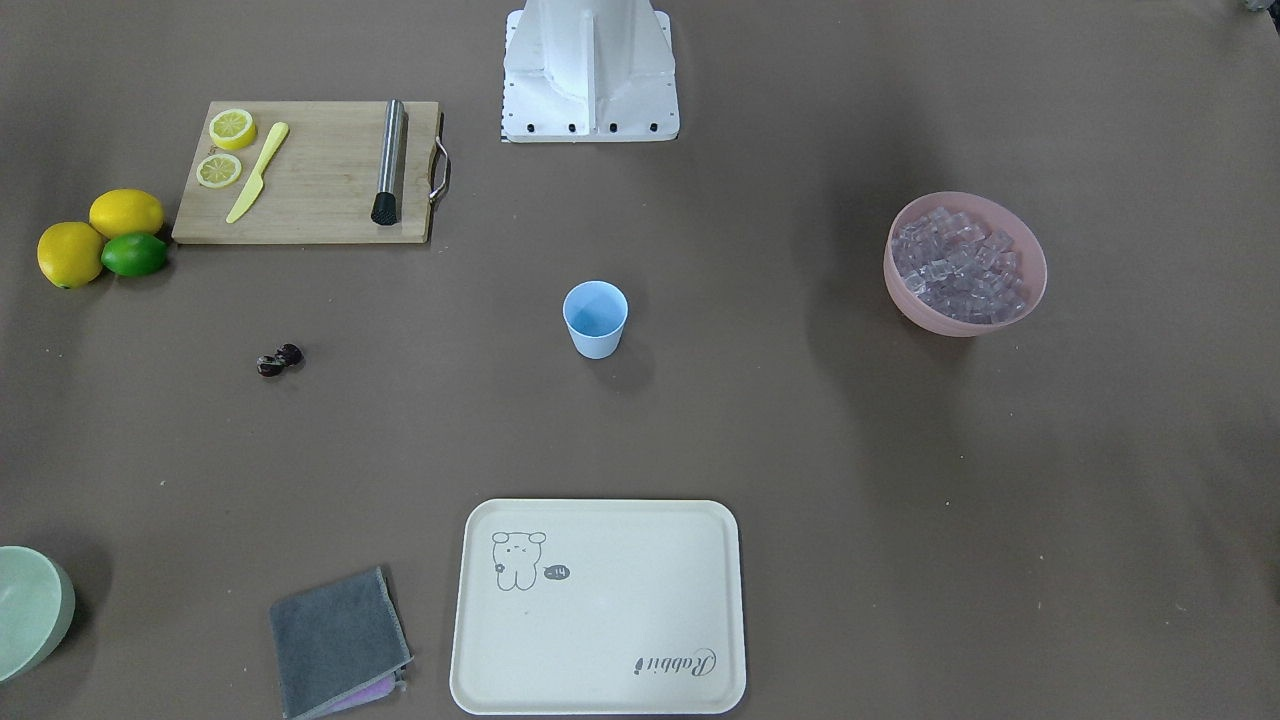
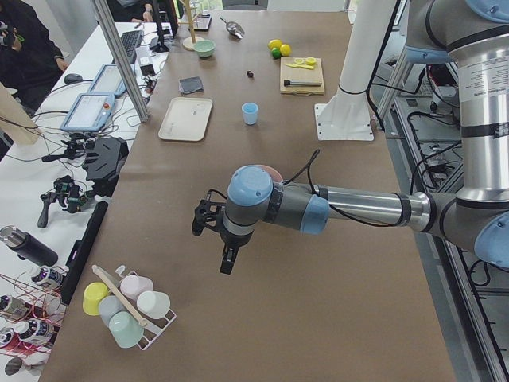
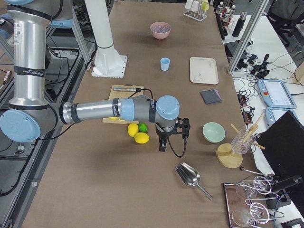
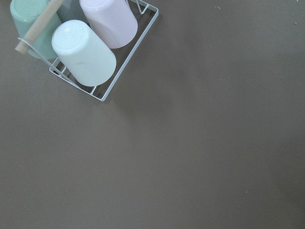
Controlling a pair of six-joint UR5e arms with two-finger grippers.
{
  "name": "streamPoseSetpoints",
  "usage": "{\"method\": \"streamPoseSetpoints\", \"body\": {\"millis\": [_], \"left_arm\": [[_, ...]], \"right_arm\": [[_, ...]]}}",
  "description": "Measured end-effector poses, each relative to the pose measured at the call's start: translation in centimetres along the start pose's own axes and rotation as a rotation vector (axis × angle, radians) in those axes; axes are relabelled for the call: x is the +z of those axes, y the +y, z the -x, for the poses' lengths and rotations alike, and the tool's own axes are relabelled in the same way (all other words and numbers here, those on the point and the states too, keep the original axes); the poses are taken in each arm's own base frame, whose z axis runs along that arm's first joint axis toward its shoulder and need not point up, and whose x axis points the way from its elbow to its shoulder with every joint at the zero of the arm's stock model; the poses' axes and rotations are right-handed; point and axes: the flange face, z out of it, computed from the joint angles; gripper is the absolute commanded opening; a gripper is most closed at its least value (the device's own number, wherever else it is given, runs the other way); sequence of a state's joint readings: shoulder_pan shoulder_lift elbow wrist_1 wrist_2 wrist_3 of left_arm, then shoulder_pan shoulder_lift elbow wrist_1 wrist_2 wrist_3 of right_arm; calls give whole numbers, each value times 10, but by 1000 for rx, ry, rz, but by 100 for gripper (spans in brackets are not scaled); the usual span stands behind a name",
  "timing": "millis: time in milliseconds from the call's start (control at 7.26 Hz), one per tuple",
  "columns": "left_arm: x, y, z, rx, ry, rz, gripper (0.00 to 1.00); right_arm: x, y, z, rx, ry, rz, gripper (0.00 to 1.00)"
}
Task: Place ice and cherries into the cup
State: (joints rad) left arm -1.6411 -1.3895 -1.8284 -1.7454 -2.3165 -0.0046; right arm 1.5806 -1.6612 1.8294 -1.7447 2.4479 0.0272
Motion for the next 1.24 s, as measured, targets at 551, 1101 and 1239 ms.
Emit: {"method": "streamPoseSetpoints", "body": {"millis": [551,1101,1239], "left_arm": [[2,12,13,-41,-10,12,98],[5,18,15,-40,-7,19,98],[5,16,15,-38,-8,18,98]], "right_arm": [[2,-7,6,-26,36,0,100],[5,-7,-4,-6,54,2,100],[7,-9,-6,10,55,5,100]]}}
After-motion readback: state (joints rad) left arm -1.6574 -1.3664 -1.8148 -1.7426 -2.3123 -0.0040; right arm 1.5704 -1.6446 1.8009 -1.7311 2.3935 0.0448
